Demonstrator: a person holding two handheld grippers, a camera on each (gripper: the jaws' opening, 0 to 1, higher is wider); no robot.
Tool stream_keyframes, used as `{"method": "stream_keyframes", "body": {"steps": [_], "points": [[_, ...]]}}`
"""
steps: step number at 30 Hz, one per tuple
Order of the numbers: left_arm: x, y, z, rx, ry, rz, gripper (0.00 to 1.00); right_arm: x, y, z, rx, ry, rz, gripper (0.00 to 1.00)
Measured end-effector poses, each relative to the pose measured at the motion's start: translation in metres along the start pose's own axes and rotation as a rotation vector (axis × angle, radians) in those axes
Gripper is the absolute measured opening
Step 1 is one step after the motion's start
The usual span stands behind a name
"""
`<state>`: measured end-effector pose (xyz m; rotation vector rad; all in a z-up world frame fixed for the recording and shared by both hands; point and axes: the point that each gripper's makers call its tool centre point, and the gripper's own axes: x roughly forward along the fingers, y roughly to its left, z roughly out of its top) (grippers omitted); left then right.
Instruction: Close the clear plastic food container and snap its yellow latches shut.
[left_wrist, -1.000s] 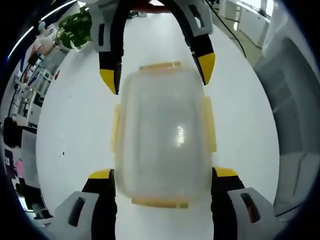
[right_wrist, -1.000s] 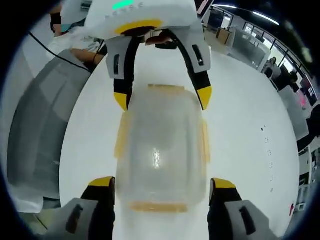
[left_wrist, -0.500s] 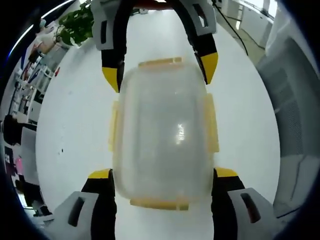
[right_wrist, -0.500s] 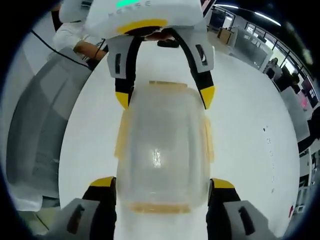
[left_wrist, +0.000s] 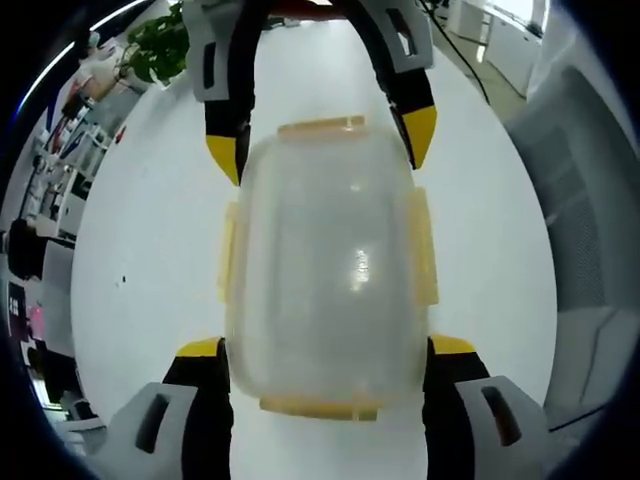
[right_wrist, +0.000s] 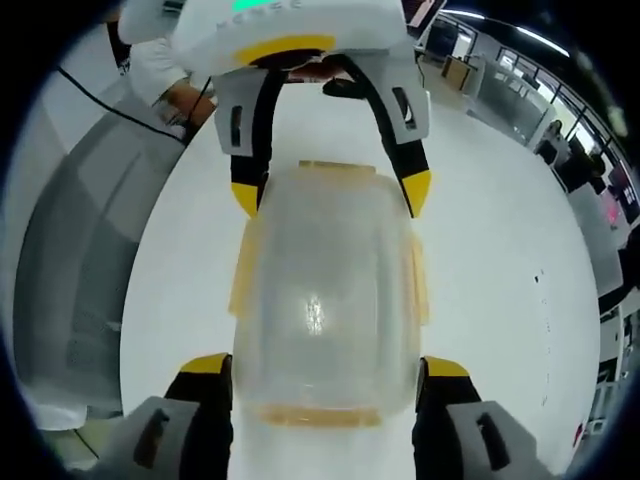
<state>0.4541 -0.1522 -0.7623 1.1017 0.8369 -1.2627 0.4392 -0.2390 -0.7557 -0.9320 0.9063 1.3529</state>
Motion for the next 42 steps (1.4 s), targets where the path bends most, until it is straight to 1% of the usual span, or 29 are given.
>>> {"method": "stream_keyframes", "body": {"steps": [6,12,23,31,37,42], "points": [[-0.005,0.002,-0.017,0.002,0.015,0.002,0.77,0.007,-0.002,0.016,0.003,0.004,0.001,0.74],[-0.007,0.005,-0.028,0.001,0.011,0.001,0.77,0.011,-0.006,0.026,0.005,0.001,0.001,0.74],[-0.009,0.016,-0.037,-0.013,-0.003,0.007,0.77,0.015,-0.018,0.034,-0.006,0.017,0.002,0.74],[-0.008,0.028,-0.041,-0.039,-0.023,0.017,0.77,0.017,-0.033,0.037,-0.025,0.022,0.008,0.74],[-0.007,0.038,-0.044,-0.040,-0.011,0.021,0.77,0.018,-0.042,0.039,-0.028,0.022,0.009,0.74],[-0.006,0.044,-0.045,-0.045,-0.021,0.021,0.77,0.018,-0.049,0.038,-0.031,0.025,0.013,0.73]]}}
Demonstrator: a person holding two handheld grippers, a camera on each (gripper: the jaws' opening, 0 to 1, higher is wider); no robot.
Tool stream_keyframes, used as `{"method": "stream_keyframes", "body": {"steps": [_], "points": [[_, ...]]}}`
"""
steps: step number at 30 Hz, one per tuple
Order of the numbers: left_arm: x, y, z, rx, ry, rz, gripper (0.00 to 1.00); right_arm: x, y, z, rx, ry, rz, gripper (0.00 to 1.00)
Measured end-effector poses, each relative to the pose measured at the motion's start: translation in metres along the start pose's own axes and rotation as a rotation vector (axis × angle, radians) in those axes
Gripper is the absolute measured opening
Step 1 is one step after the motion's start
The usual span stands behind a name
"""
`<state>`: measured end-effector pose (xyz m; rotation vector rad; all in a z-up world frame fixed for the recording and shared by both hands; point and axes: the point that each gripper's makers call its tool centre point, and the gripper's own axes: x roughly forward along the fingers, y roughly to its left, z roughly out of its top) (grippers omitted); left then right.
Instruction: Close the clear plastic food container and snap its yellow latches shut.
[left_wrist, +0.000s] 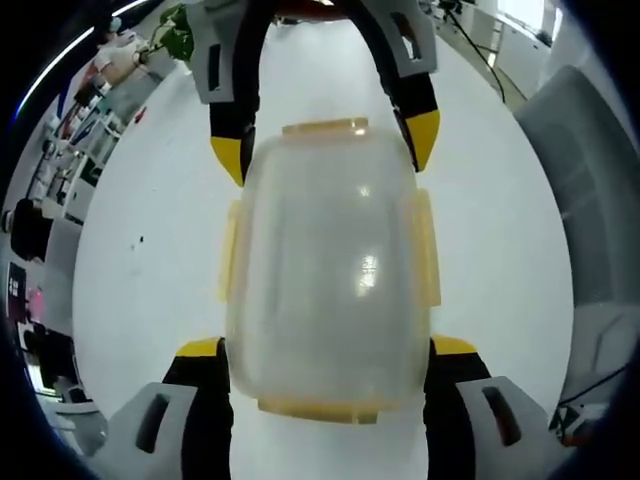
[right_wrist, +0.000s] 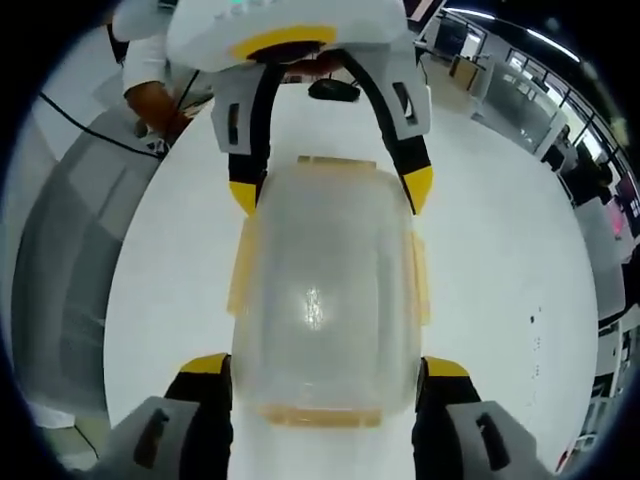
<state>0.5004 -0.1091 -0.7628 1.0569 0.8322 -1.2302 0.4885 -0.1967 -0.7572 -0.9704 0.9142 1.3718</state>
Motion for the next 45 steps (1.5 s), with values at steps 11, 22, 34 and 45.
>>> {"method": "stream_keyframes", "body": {"steps": [11,22,34,45], "points": [[0.001,0.002,0.001,-0.004,-0.003,0.002,0.77,0.000,-0.003,0.000,-0.001,0.002,0.000,0.74],[0.006,0.000,-0.006,0.021,0.000,0.007,0.84,0.001,-0.002,-0.002,-0.016,0.005,-0.025,0.77],[0.003,-0.005,-0.010,-0.039,-0.018,0.007,0.88,-0.004,-0.004,-0.011,0.032,-0.027,-0.043,0.84],[-0.005,-0.001,-0.012,-0.127,-0.040,0.043,0.88,-0.011,0.005,-0.012,0.034,-0.047,-0.066,0.85]]}}
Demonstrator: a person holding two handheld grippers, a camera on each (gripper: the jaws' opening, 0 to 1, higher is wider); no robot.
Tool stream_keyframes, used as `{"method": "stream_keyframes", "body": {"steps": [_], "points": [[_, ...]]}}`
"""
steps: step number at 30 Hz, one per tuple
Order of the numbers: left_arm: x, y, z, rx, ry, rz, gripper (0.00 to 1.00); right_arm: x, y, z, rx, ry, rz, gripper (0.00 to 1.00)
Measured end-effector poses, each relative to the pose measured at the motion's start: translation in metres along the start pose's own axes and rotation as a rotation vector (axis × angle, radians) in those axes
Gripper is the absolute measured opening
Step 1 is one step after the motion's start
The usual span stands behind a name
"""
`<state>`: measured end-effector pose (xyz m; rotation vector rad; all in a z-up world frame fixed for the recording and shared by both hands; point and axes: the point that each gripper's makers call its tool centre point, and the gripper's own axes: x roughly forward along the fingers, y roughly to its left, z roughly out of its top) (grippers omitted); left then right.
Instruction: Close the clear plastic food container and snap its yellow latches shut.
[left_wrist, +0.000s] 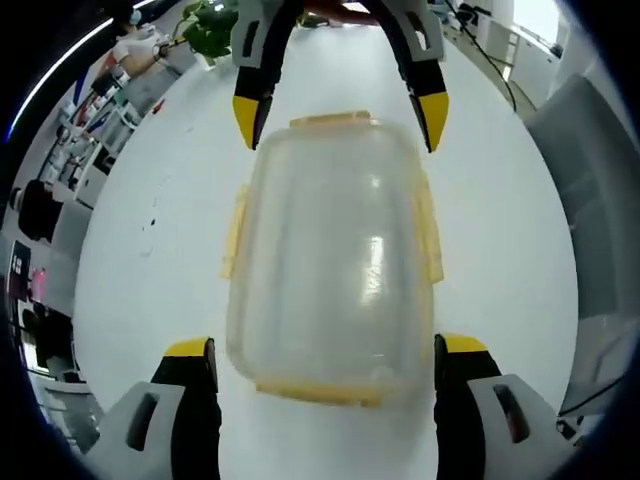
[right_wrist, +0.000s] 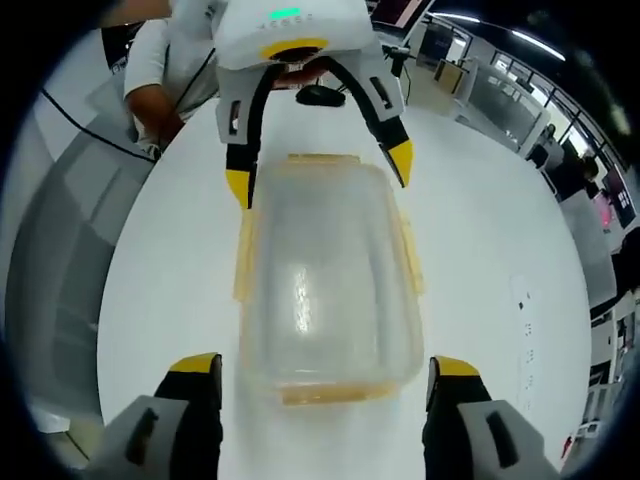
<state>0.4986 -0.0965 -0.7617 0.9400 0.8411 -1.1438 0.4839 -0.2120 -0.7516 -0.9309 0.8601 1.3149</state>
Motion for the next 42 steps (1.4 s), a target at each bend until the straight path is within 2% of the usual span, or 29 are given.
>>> {"method": "stream_keyframes", "body": {"steps": [10,18,23,33,36,42], "points": [[-0.010,-0.003,-0.001,-0.024,-0.026,0.043,0.89,-0.010,0.003,-0.004,0.042,-0.029,-0.045,0.84],[-0.018,-0.011,-0.002,-0.088,-0.069,0.076,0.89,-0.016,0.010,-0.003,0.120,-0.078,-0.095,0.84],[-0.024,-0.015,-0.001,-0.159,-0.107,0.090,0.90,-0.019,0.015,-0.001,0.151,-0.102,-0.128,0.83],[-0.035,-0.035,-0.003,-0.212,-0.142,0.112,0.89,-0.029,0.023,-0.001,0.223,-0.161,-0.203,0.81],[-0.040,-0.038,0.002,-0.247,-0.182,0.122,0.89,-0.031,0.028,-0.002,0.243,-0.172,-0.215,0.82],[-0.047,-0.049,0.004,-0.256,-0.193,0.149,0.88,-0.038,0.036,-0.001,0.301,-0.226,-0.256,0.82]]}}
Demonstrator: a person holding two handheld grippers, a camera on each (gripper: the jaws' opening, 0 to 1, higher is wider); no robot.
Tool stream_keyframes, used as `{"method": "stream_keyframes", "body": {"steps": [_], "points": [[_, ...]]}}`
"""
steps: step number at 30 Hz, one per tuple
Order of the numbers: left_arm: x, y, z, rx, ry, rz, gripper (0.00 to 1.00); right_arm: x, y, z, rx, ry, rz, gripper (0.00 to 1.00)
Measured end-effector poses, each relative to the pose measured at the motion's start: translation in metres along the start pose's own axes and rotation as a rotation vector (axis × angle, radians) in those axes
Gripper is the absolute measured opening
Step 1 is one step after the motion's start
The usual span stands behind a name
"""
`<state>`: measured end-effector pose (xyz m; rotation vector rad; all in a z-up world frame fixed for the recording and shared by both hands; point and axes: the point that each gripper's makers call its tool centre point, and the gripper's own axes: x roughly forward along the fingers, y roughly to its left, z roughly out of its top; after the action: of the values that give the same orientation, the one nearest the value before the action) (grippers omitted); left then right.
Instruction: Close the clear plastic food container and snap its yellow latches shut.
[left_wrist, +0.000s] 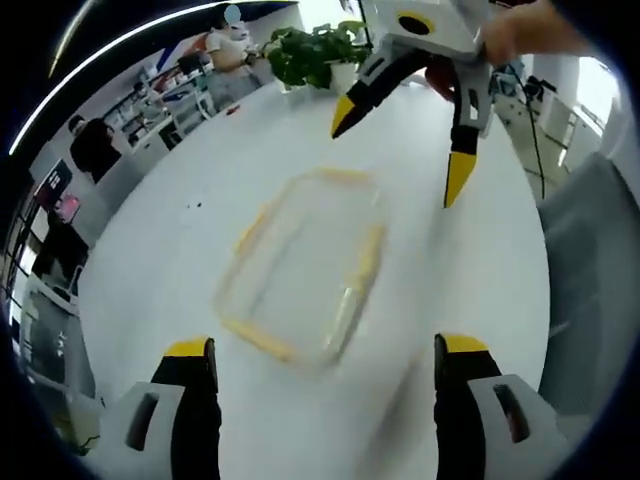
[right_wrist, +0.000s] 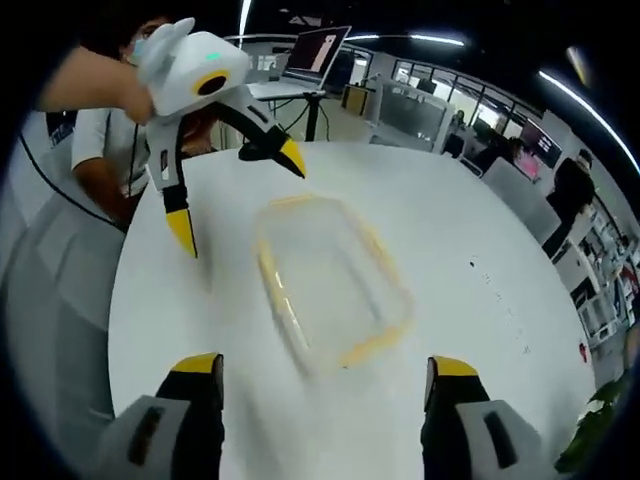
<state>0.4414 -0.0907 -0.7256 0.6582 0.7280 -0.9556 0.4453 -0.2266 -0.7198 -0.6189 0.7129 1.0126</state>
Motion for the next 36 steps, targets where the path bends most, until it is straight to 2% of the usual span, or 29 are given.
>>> {"method": "stream_keyframes", "body": {"steps": [7,12,20,27,36], "points": [[-0.009,-0.016,0.004,-0.038,-0.070,0.037,0.87,-0.014,0.010,0.003,0.038,-0.040,-0.029,0.82],[-0.014,-0.024,-0.002,-0.059,-0.073,0.050,0.89,-0.021,0.016,-0.001,0.060,-0.059,-0.046,0.82],[-0.030,-0.031,-0.003,-0.130,-0.137,0.085,0.91,-0.029,0.031,-0.007,0.088,-0.078,-0.059,0.81],[-0.036,-0.047,-0.014,-0.138,-0.136,0.088,0.91,-0.040,0.043,-0.015,0.143,-0.110,-0.077,0.82],[-0.045,-0.051,-0.018,-0.188,-0.180,0.123,0.93,-0.055,0.052,-0.023,0.206,-0.178,-0.145,0.82]]}}
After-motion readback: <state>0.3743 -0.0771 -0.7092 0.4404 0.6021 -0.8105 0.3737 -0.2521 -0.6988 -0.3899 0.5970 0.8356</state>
